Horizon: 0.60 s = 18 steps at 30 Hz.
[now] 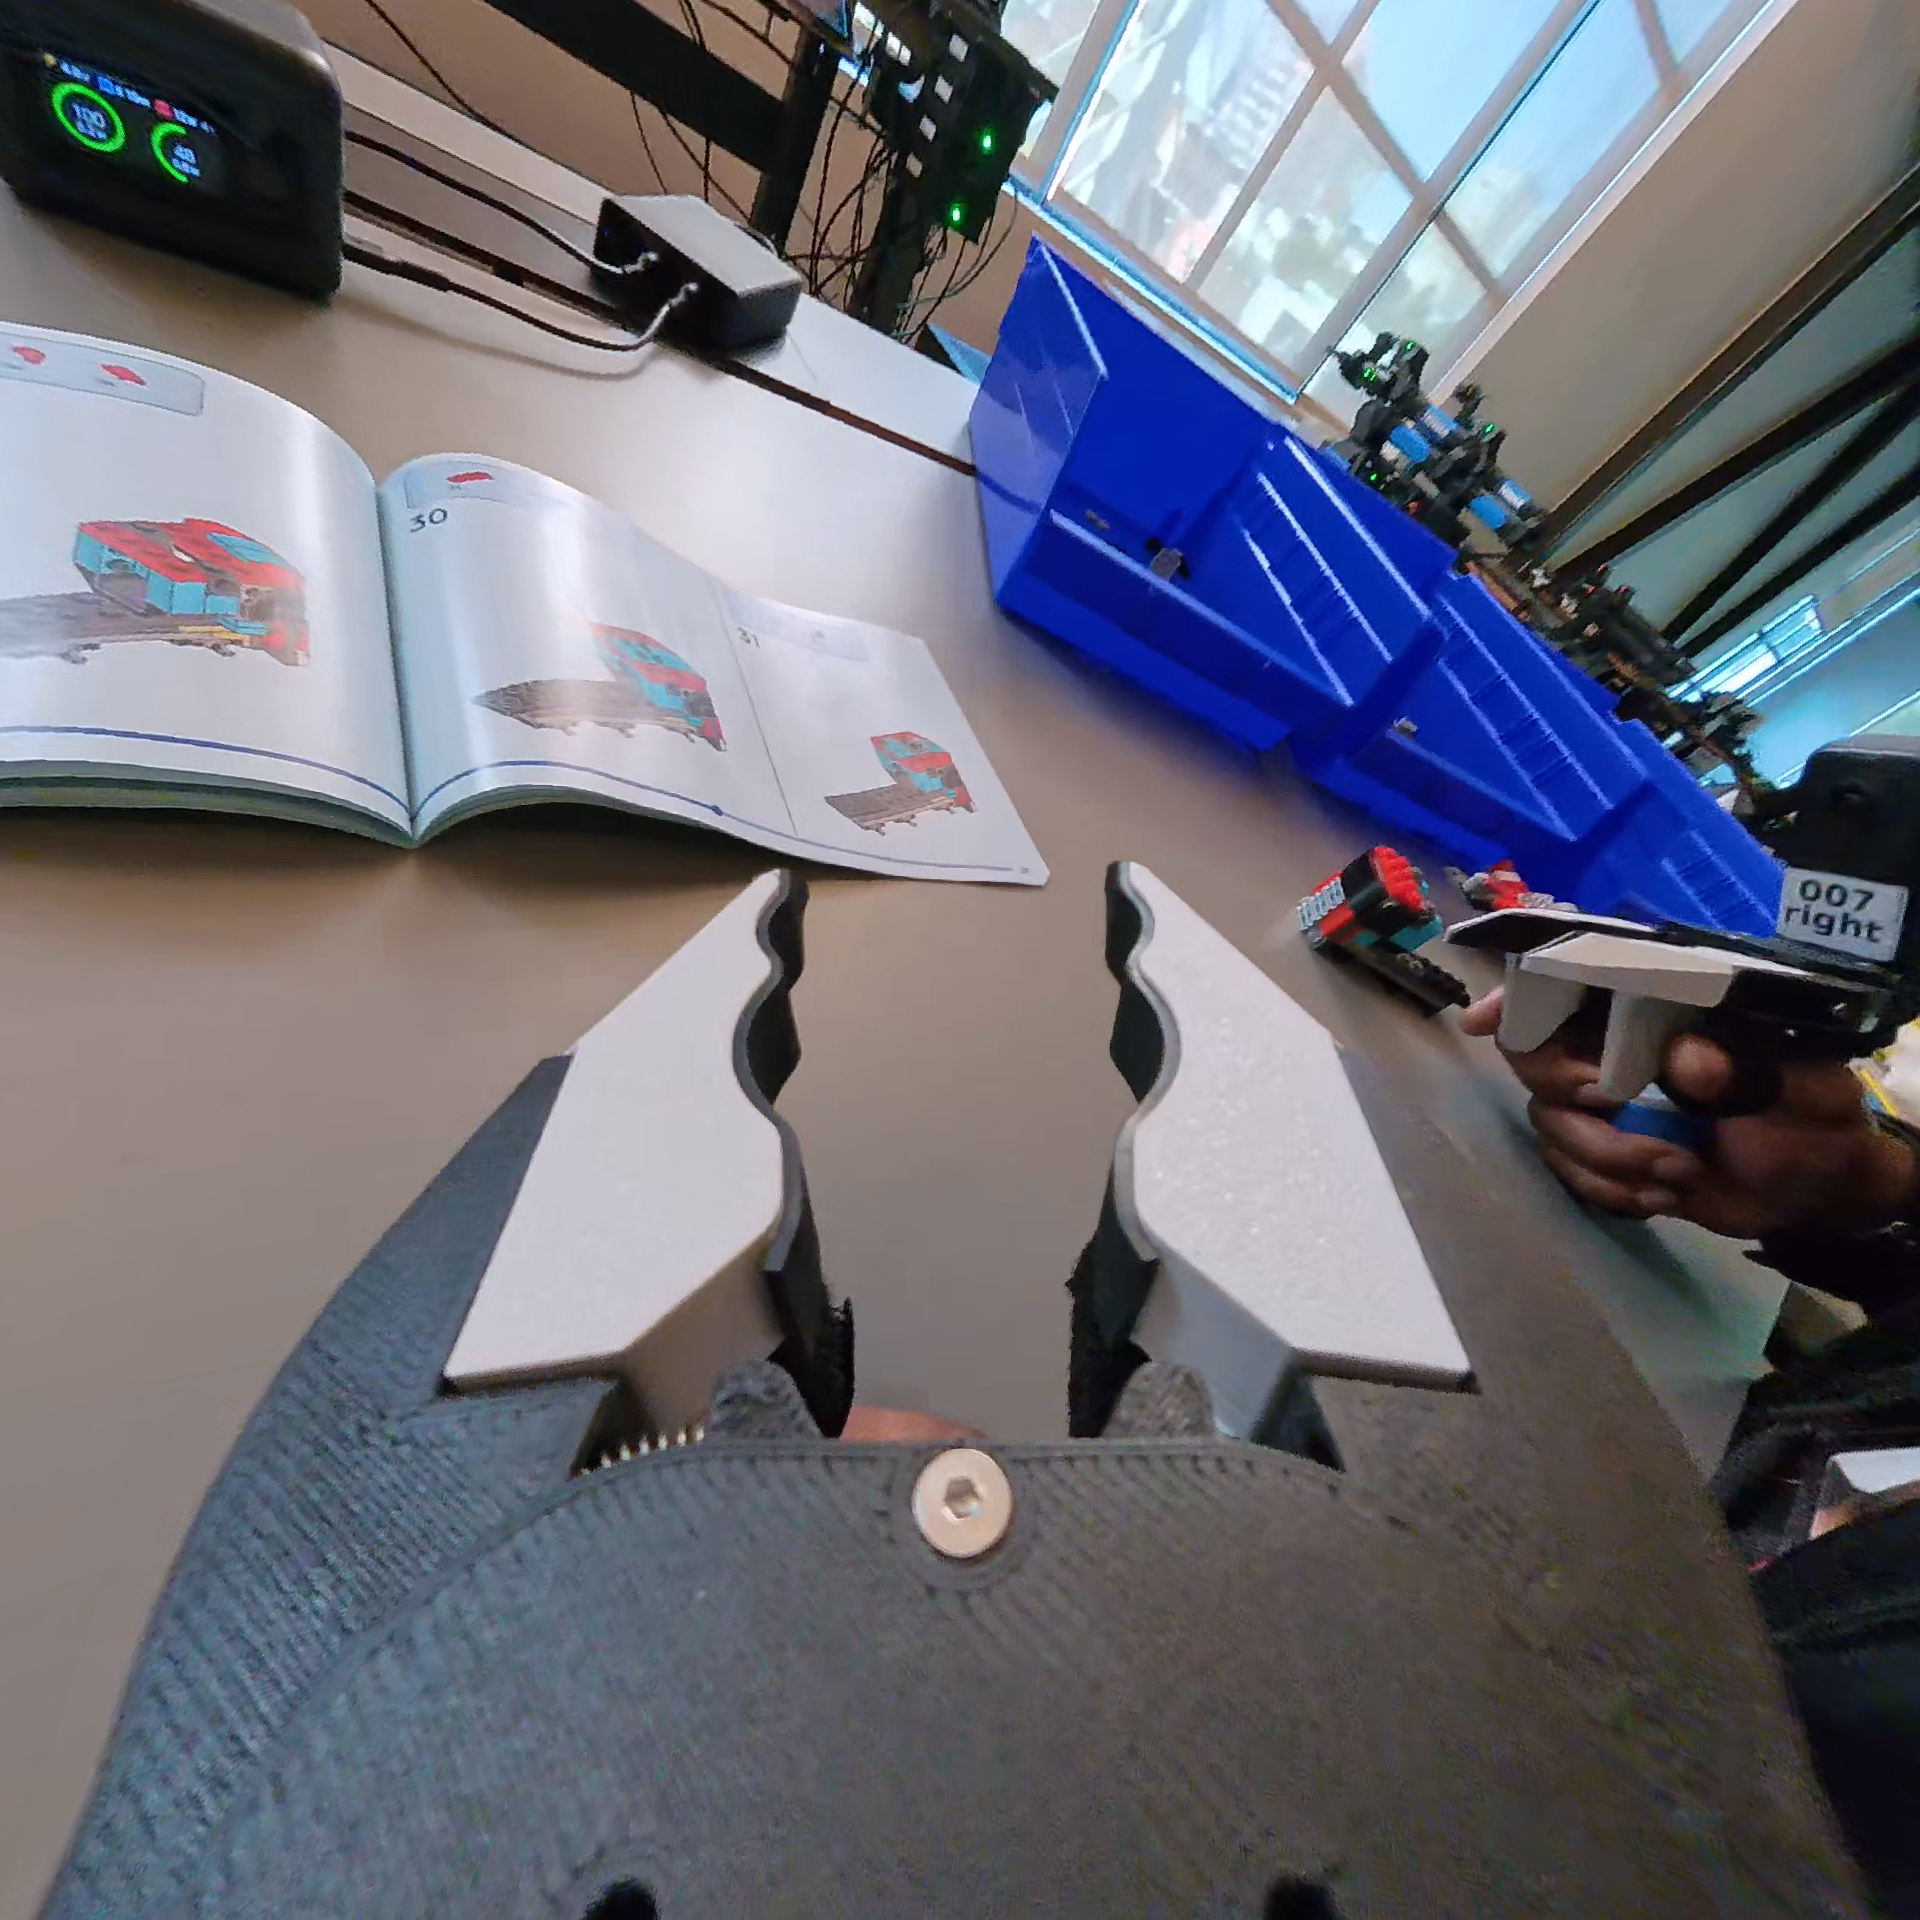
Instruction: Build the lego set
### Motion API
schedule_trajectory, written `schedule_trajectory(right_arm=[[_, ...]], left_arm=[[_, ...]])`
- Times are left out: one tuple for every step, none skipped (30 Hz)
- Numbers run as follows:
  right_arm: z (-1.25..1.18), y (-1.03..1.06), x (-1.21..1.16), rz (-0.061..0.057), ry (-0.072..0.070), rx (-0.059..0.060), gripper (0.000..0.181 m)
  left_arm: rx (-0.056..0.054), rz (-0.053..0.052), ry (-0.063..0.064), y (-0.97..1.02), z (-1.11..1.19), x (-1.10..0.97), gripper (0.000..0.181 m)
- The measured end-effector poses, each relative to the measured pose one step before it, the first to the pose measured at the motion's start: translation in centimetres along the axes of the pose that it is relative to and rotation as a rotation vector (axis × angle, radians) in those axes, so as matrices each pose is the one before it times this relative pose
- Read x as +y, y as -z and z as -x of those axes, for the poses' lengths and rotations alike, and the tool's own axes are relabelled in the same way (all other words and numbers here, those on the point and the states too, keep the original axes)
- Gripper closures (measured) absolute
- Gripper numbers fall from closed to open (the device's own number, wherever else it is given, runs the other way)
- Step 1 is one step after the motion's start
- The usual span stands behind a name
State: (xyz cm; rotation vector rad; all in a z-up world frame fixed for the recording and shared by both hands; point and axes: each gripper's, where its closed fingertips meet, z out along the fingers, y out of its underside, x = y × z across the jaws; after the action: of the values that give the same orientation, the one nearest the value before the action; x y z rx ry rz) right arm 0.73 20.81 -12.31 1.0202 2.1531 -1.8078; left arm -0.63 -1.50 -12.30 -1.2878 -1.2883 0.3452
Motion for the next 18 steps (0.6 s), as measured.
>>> schedule_trajectory(right_arm=[[0.048, 0.048, 0.029, 0.0055, 0.0117, 0.0043, 0.151], [0.002, 0.162, 0.017, 0.0063, 0.0198, 0.01, 0.148], [0.03, 0.342, 0.016, 0.0084, 0.0346, 0.0117, 0.147], [0.201, 0.586, -0.168, 0.0037, 0.0416, 0.002, 0.146], [0.422, 0.866, -0.42, -0.0027, 0.0394, -0.0139, 0.146], [0.493, 1.159, -0.665, -0.0067, 0.0376, -0.0224, 0.146], [0.285, 1.46, -0.89, -0.0096, 0.041, -0.0128, 0.146], [-0.062, 1.808, -1.065, -0.0107, 0.0492, 0.0035, 0.146], [-0.469, 2.116, -1.17, -0.0078, 0.0567, 0.0181, 0.146], [-0.97, 2.392, -1.238, -0.0053, 0.0569, 0.0336, 0.146], [-1.543, 2.603, -1.264, -0.0038, 0.0513, 0.0491, 0.147], [-2.12, 2.634, -1.047, 0.0083, 0.0462, 0.0617, 0.147], [-2.555, 2.482, -0.58, 0.0266, 0.0444, 0.0651, 0.147], [-2.775, 2.15, 0.031, 0.0426, 0.0431, 0.0573, 0.148], [-2.884, 1.732, 0.74, 0.0645, 0.0482, 0.0496, 0.151], [-3.016, 1.298, 1.25, 0.0706, 0.0639, 0.0585, 0.152], [-2.609, 0.748, 1.761, 0.0782, 0.0701, 0.0357, 0.155], [-1.952, 0.212, 2.152, 0.0887, 0.0533, 0.0027, 0.157]], left_arm=[[-0.0003, -0.0057, -0.003, 0.058, -0.021, -0.072, 0.122], [-0.0032, -0.002, -0.0059, 0.016, -0.026, -0.012, 0.122], [-0.0037, 0.0009, -0.0067, 0.002, -0.02, 0.022, 0.122], [-0.0025, 0.003, -0.006, 0.017, -0.023, 0.063, 0.122], [-0.0018, 0.0009, -0.0041, 0.047, -0.025, 0.033, 0.122], [-0.003, -0.0032, -0.0017, 0.088, 0.012, -0.014, 0.122], [-0.0032, -0.0055, 0.0, 0.075, 0.041, -0.067, 0.122], [-0.0021, -0.0029, 0.0004, 0.032, 0.026, -0.026, 0.122], [-0.0016, 0.0041, -0.0006, -0.041, 0.013, 0.045, 0.122], [-0.0001, 0.011, -0.0035, -0.123, -0.042, 0.147, 0.122], [0.0026, 0.0164, -0.007, -0.17, -0.111, 0.226, 0.122], [0.0051, 0.021, -0.0094, -0.216, -0.157, 0.275, 0.122], [0.0066, 0.0238, -0.011, -0.245, -0.194, 0.306, 0.122], [0.0062, 0.0228, -0.013, -0.263, -0.204, 0.271, 0.122], [0.0018, 0.019, -0.0154, -0.248, -0.146, 0.221, 0.122], [-0.0035, 0.017, -0.0165, -0.22, -0.091, 0.176, 0.122], [-0.0043, 0.0161, -0.0162, -0.203, -0.078, 0.184, 0.122], [-0.0031, 0.0138, -0.0139, -0.166, -0.094, 0.156, 0.122]])
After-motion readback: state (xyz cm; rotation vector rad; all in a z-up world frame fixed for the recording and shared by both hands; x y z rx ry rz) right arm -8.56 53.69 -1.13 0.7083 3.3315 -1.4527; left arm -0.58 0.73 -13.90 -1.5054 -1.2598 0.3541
